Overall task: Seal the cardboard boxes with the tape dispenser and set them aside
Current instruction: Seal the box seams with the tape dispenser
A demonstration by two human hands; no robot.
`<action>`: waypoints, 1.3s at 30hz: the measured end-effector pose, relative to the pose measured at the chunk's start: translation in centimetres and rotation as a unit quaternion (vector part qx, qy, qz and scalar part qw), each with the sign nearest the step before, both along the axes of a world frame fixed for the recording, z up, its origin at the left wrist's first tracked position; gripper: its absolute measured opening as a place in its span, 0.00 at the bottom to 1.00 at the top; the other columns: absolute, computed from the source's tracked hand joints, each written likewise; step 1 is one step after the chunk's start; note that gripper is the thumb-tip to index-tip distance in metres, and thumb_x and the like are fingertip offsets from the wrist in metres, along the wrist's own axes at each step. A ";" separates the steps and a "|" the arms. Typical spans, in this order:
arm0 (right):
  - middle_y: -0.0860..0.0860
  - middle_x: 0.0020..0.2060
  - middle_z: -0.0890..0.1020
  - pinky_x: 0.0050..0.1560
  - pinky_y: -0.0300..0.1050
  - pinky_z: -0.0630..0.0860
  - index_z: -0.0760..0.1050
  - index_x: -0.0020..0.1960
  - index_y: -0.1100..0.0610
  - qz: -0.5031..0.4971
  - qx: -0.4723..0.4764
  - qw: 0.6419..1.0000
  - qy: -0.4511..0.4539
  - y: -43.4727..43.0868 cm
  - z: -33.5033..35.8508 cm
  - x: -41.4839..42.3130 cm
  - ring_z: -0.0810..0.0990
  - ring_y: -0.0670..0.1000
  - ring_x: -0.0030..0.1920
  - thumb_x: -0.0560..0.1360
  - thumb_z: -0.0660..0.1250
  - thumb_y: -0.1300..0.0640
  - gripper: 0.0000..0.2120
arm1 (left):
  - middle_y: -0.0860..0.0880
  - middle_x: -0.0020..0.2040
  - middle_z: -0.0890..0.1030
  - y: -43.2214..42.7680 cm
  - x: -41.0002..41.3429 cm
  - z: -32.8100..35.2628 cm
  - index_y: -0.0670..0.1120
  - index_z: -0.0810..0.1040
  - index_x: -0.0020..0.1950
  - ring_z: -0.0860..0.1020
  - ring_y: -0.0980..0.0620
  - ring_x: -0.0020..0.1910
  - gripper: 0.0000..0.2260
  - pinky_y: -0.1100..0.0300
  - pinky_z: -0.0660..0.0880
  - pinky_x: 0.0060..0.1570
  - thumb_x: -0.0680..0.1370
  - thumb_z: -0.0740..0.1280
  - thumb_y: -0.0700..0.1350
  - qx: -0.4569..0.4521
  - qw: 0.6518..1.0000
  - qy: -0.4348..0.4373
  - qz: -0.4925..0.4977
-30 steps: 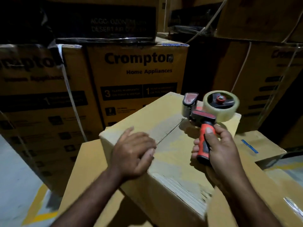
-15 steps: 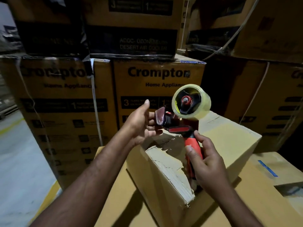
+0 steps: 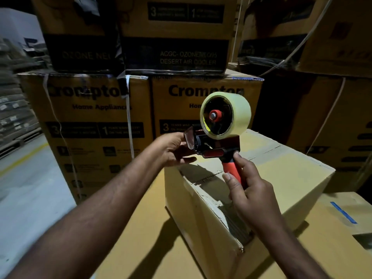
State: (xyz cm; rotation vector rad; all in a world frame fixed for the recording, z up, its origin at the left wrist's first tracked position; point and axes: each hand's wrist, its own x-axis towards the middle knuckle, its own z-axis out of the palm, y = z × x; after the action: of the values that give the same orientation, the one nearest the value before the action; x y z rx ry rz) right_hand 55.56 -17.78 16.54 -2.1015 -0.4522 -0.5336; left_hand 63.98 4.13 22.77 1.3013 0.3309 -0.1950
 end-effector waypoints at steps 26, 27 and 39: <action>0.48 0.45 0.82 0.32 0.45 0.77 0.67 0.72 0.37 0.087 0.037 0.994 0.054 1.7 3.5 2.7 0.82 0.49 0.32 0.78 0.67 0.48 0.24 | 0.28 0.54 0.81 5.6 -1.6 -3.7 0.33 0.63 0.75 0.86 0.36 0.41 0.46 0.47 0.83 0.31 0.75 0.59 0.73 -0.117 0.976 0.108 -0.151; 0.48 0.45 0.82 0.32 0.44 0.77 0.67 0.72 0.37 0.094 0.041 0.993 0.054 1.7 3.7 2.7 0.82 0.49 0.32 0.78 0.66 0.47 0.24 | 0.28 0.54 0.81 5.2 -1.6 -3.6 0.35 0.64 0.75 0.86 0.36 0.41 0.46 0.46 0.83 0.31 0.75 0.61 0.72 -0.158 0.973 0.095 -0.135; 0.50 0.44 0.82 0.32 0.44 0.77 0.67 0.72 0.36 0.110 0.062 0.991 0.055 1.1 4.3 1.3 0.81 0.51 0.33 0.69 0.62 0.34 0.32 | 0.37 0.44 0.81 4.5 -2.1 -2.6 0.33 0.76 0.55 0.83 0.46 0.33 0.06 0.57 0.83 0.30 0.82 0.62 0.36 -0.164 0.986 0.017 -0.032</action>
State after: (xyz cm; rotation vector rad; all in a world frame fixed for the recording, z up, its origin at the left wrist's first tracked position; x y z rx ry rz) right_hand 56.88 -16.63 20.83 -1.9231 -0.5638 -0.3082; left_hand 61.91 8.60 20.13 0.9842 0.2736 -0.3132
